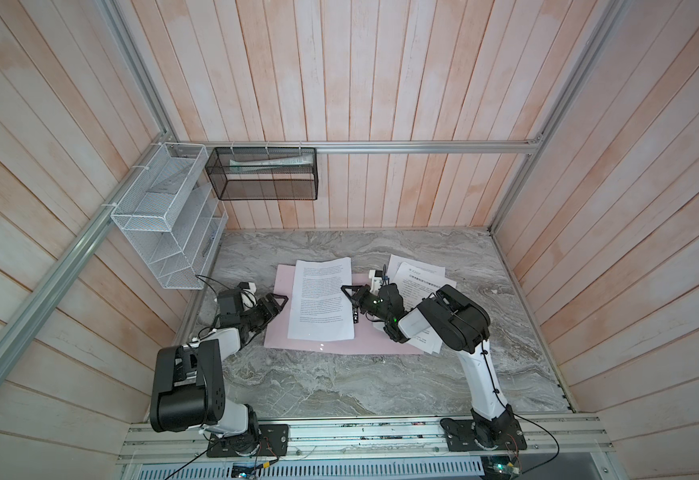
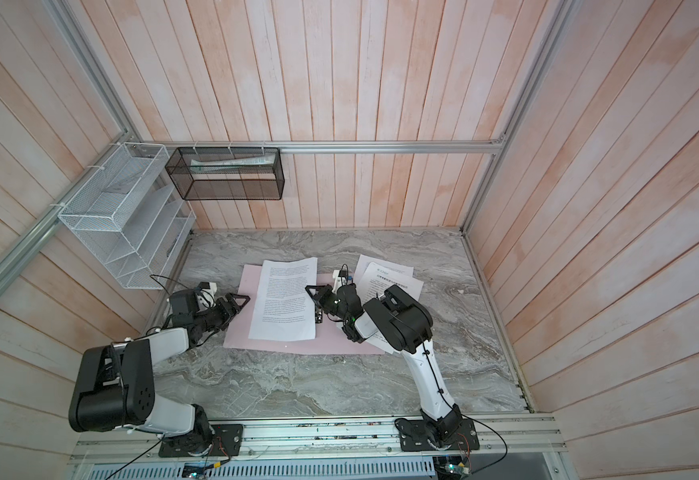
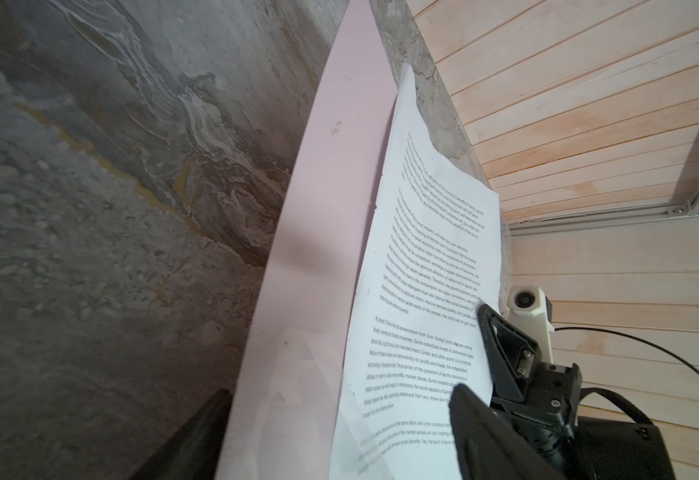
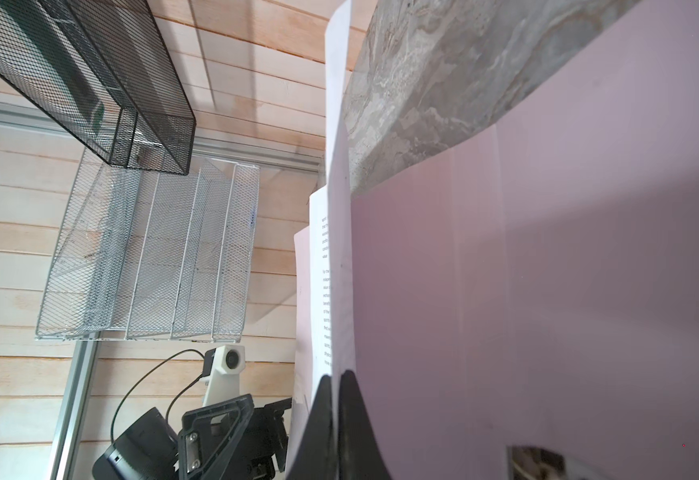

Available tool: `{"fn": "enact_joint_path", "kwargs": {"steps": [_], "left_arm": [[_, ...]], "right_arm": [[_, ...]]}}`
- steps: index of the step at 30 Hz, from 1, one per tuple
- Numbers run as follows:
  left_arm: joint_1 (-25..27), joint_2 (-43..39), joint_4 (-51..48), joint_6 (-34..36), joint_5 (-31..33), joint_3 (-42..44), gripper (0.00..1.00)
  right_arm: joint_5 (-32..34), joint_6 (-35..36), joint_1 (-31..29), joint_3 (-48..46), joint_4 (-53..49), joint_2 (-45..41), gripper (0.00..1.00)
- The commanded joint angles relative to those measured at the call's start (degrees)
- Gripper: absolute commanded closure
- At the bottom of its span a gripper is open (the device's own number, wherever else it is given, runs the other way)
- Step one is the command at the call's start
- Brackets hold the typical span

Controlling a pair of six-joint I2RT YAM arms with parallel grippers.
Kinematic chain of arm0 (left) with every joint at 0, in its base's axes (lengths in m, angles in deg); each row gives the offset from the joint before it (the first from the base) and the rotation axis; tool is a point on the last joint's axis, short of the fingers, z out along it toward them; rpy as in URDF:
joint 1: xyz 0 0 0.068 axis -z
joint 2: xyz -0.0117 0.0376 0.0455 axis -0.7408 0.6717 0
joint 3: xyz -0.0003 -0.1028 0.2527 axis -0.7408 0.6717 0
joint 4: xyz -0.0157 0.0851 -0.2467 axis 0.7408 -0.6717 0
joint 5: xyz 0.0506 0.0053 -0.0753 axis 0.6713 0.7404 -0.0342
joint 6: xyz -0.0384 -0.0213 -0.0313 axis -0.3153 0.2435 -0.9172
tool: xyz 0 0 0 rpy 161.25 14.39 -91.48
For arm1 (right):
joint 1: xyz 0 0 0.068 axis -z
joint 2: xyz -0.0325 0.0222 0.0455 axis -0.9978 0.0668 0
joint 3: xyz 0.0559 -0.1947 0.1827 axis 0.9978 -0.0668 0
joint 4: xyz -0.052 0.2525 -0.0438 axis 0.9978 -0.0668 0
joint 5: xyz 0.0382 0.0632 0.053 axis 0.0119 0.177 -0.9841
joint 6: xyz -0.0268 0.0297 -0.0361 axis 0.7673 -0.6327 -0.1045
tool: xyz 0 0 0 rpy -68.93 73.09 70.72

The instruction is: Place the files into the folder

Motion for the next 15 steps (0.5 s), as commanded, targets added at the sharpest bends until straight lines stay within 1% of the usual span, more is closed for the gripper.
{"fn": "enact_joint_path", "kwargs": {"steps": [1,10,11,15], "left_arm": [[0.28,-0.33,1.27,-0.11,-1.03,0.77,0.17],[0.45,0.11,1.46,-0.29,-1.32,0.77,0.17],[0.47,0.18,1.49,-0.29,-1.26,0.77,0.17],[0.45,0.37,1.76,-0.38,-1.33,0.86,0.17]], "right_arm": [[1.14,-0.71,-0.69,0.86,1.37,1.17,1.0],[1.23,-1.46,-1.57,1.82,-0.64,1.83,1.0],[1.43,-3.39,-1.71,1.87,-0.99,1.79,1.0],[2.1,-3.55,-2.34,2.02,-1.79,1.73,1.0]]}}
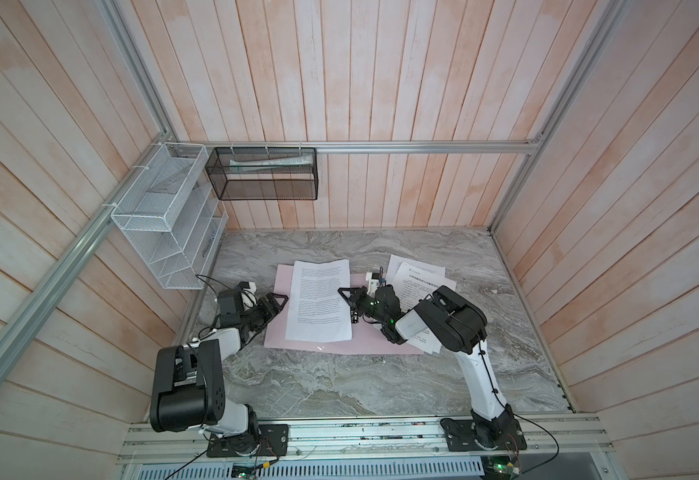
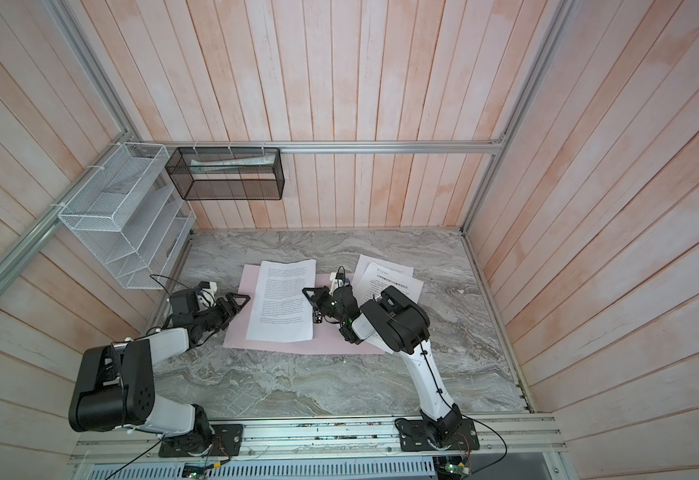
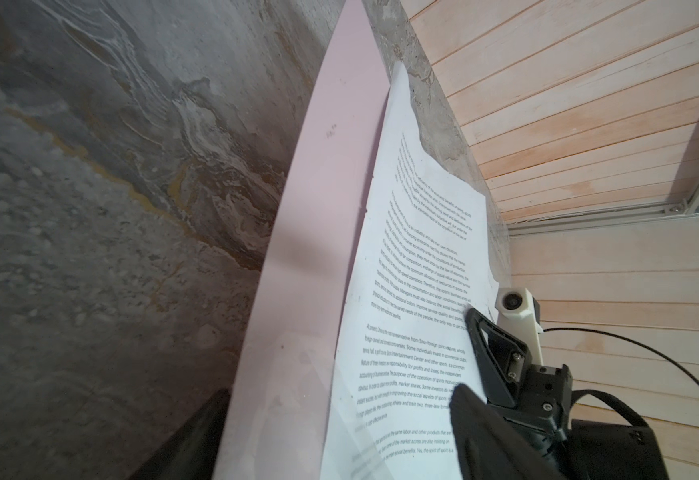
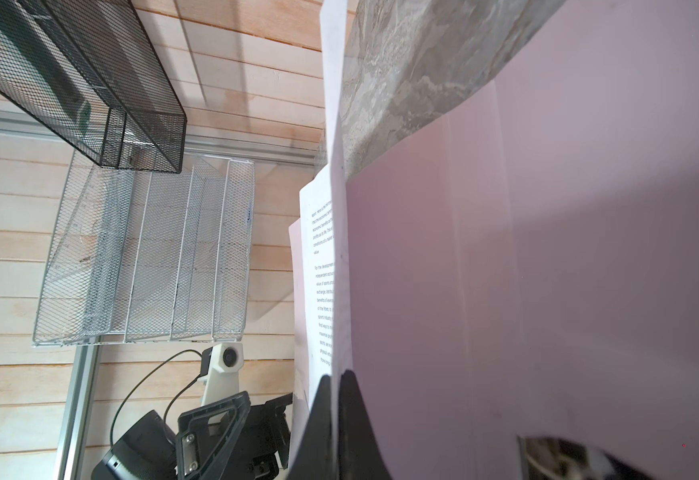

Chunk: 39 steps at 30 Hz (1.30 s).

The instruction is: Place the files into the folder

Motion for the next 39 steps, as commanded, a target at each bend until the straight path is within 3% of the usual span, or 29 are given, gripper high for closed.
{"fn": "enact_joint_path", "kwargs": {"steps": [1,39], "left_arm": [[0.34,0.44,1.2,-0.42,-1.37,0.79,0.17],[0.6,1.05,3.41,-2.35,-2.16,1.43,0.17]], "right_arm": [[1.16,-1.13,-0.95,1.25,-0.91,1.2,1.0],[4.84,-9.69,-7.49,5.87,-5.31,4.33,1.0]]}}
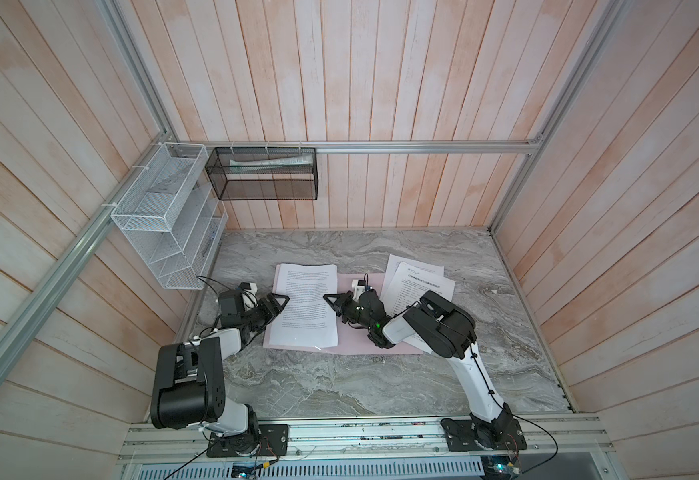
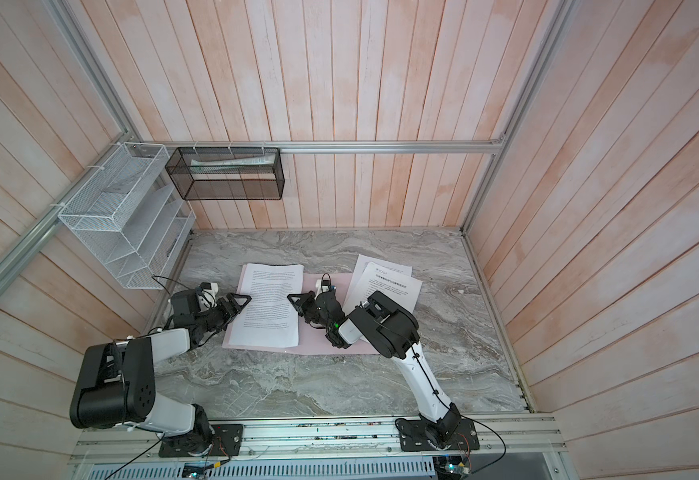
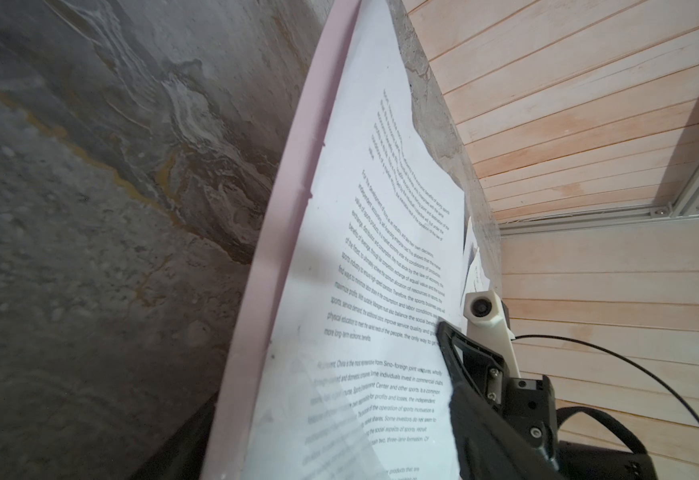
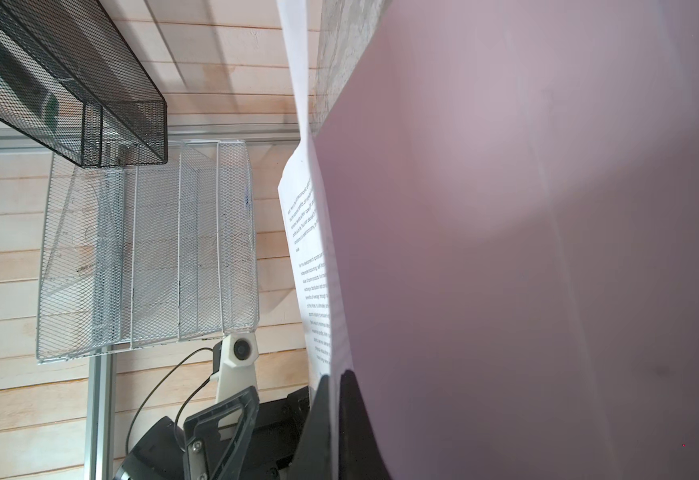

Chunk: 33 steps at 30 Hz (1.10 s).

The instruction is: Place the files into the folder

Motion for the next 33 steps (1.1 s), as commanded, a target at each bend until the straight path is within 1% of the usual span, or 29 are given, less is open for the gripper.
{"fn": "enact_joint_path", "kwargs": {"steps": [1,7,9,11,13,15,18,22,24,25,28,30,33], "left_arm": [[0.34,0.16,1.41,-0.47,-1.03,0.65,0.17],[0.34,-0.02,1.44,-0.73,-0.94,0.99,0.17],[0.38,-0.34,1.37,-0.67,-0.85,1.19,0.17],[0.38,-0.62,1.34,-0.56,-0.78,1.37,0.17],[0.34,-0.93,1.28,-0.56,-0.85,1.37,0.16],[0.38,-1.1,1.05,-0.52,-0.88,1.04,0.17],[0.34,-1.19,0.83,-0.63,-0.86,0.52,0.16],[0.38,-1.07,1.21,-1.0,-0.94,0.18,0.16],[0.35,-1.11,1.18,-1.0,-0.88,0.21,0.16],[0.41,-1.07,1.23,-0.98,-0.84,0.22,0.16],[0.42,-1.04,1.14,-0.92,-0.76,0.22,0.16],[0.43,-1.08,1.01,-0.89,-0.75,0.22,0.16],[0.42,-1.27,0.72,-0.74,-0.71,0.22,0.16]], "right_arm": [[0.36,-1.13,-1.18,1.0,-2.16,2.03,1.0],[0.03,-1.54,-1.58,0.99,-3.06,1.7,1.0],[-0.72,0.13,-1.36,1.17,-6.52,0.64,1.0],[-2.12,3.36,-1.02,1.52,-9.92,-0.8,1.0],[-3.05,6.36,-0.71,0.85,-13.2,-2.96,0.82],[-3.87,8.64,-0.51,-0.19,-15.92,-5.16,0.73],[-5.69,12.18,-0.04,-1.81,-19.73,-7.99,0.68],[-8.61,13.27,0.45,-4.25,-20.92,-10.03,0.68],[-9.46,13.73,0.45,-5.11,-21.28,-10.45,0.69],[-10.11,13.85,0.5,-5.39,-20.87,-10.39,0.72],[-11.81,12.85,0.49,-6.12,-19.53,-9.8,0.82],[-12.87,12.34,0.45,-6.32,-19.41,-9.48,0.87],[-13.31,11.87,0.43,-7.06,-18.47,-9.42,1.0]]}}
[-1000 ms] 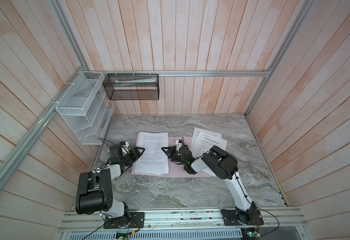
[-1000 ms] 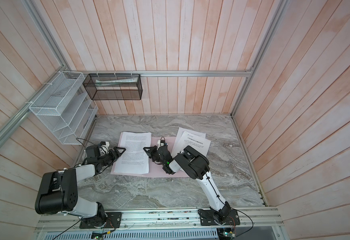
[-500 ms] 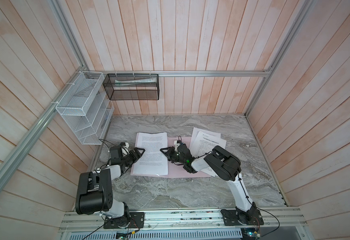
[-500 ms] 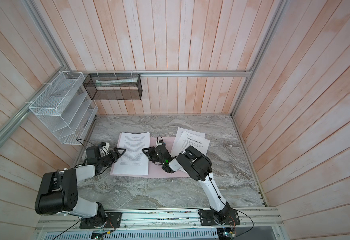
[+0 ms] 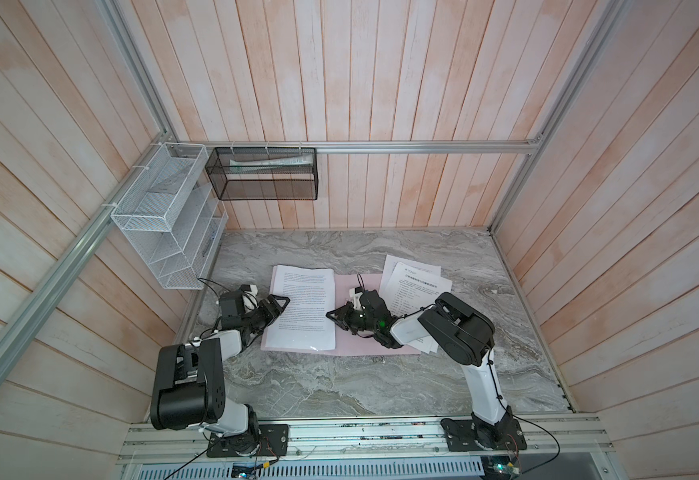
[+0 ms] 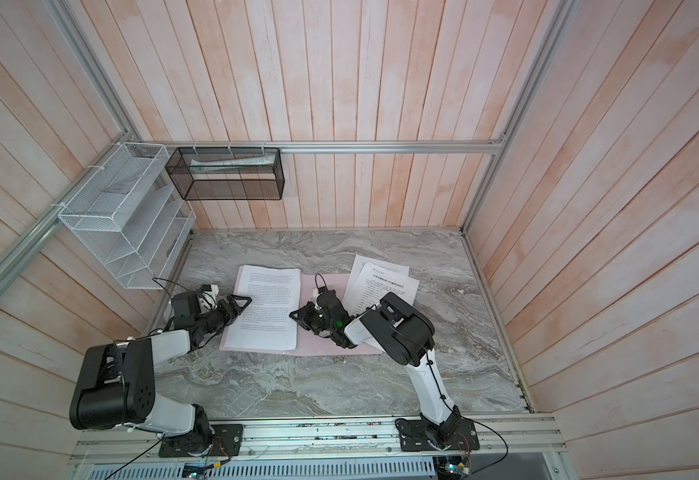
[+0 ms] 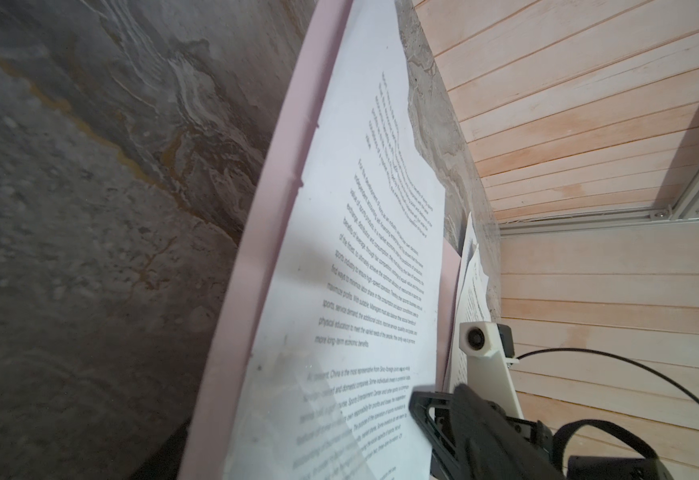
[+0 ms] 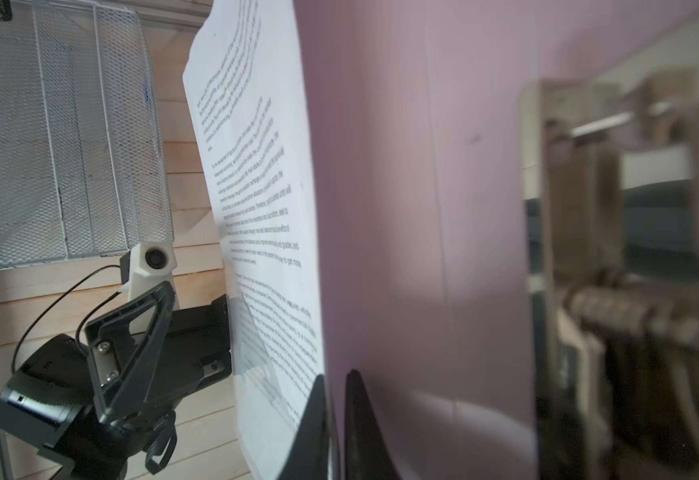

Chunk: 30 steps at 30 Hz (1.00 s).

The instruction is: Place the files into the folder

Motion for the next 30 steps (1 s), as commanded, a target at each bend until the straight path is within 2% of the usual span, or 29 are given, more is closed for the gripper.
{"fn": "enact_joint_path", "kwargs": {"steps": [1,21,23,29,30], "left_arm": [[0.31,-1.06,0.54,0.09,-0.7,-0.56,0.16],[1.1,-0.71,2.51,-1.4,-0.08,0.58,0.12],[1.1,-0.79,2.35,-1.16,-0.17,0.52,0.12],[1.1,-0.42,2.04,-0.4,-0.52,0.49,0.12],[1.1,-0.46,1.94,-0.26,-0.61,0.43,0.12]], "right_arm": [[-2.08,-0.04,0.08,-1.2,0.77,-0.17,1.0],[-2.33,-4.11,-3.38,3.95,1.56,3.97,1.0],[-2.44,-3.0,-3.38,4.4,-0.07,3.69,1.0],[-2.49,7.68,-3.47,9.39,-11.23,2.14,1.0],[-2.67,8.71,-3.46,9.81,-12.63,1.82,0.93]]}}
